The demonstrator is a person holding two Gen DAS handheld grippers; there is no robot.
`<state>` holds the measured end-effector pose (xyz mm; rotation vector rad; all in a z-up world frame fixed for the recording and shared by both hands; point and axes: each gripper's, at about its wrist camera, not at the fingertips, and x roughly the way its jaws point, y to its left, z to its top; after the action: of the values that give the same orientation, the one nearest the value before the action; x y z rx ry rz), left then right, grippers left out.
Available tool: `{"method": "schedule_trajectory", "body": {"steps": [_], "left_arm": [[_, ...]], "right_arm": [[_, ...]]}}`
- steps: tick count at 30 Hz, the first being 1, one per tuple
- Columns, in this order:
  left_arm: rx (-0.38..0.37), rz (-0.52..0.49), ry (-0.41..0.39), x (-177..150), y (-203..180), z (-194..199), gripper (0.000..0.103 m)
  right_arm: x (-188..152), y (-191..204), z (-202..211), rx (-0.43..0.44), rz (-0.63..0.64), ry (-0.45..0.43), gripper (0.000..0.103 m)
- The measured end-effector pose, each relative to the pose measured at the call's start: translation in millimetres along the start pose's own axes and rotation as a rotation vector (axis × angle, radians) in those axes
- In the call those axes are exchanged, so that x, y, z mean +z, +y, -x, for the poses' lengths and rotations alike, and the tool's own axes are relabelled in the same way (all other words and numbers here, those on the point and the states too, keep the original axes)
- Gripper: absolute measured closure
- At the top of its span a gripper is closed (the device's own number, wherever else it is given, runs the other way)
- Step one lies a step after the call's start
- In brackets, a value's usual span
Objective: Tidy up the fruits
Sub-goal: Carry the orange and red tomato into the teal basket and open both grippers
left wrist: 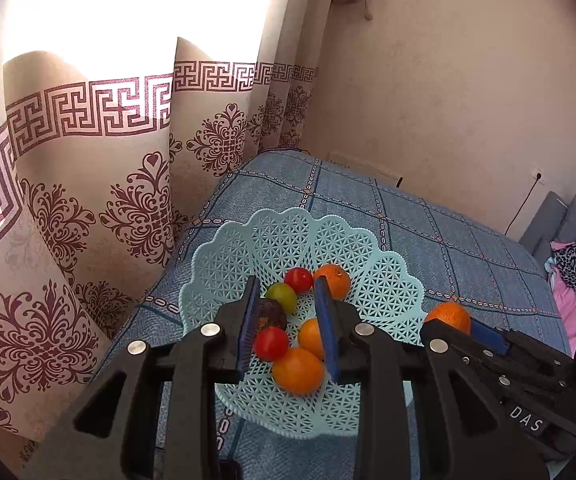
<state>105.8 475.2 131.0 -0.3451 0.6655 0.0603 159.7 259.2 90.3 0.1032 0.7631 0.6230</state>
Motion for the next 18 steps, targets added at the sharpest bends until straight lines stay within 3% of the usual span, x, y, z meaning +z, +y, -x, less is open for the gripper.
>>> {"method": "schedule_trajectory", "body": {"steps": [3,11,18], "left_arm": [[0.001,0.009,-0.004,0,2,1,0.067],[0.01,0.035,-0.036,3,5,10,0.028],[0.007,0.039,-0.045,4,4,13,0.017]], "right_arm": [[0,3,-4,0.001,0.008,0.007,0.063],[0,6,0,0.012,0.0,-0.005,0.06],[-3,3,8,0.005,-0.011,-0.019,0.06]]}}
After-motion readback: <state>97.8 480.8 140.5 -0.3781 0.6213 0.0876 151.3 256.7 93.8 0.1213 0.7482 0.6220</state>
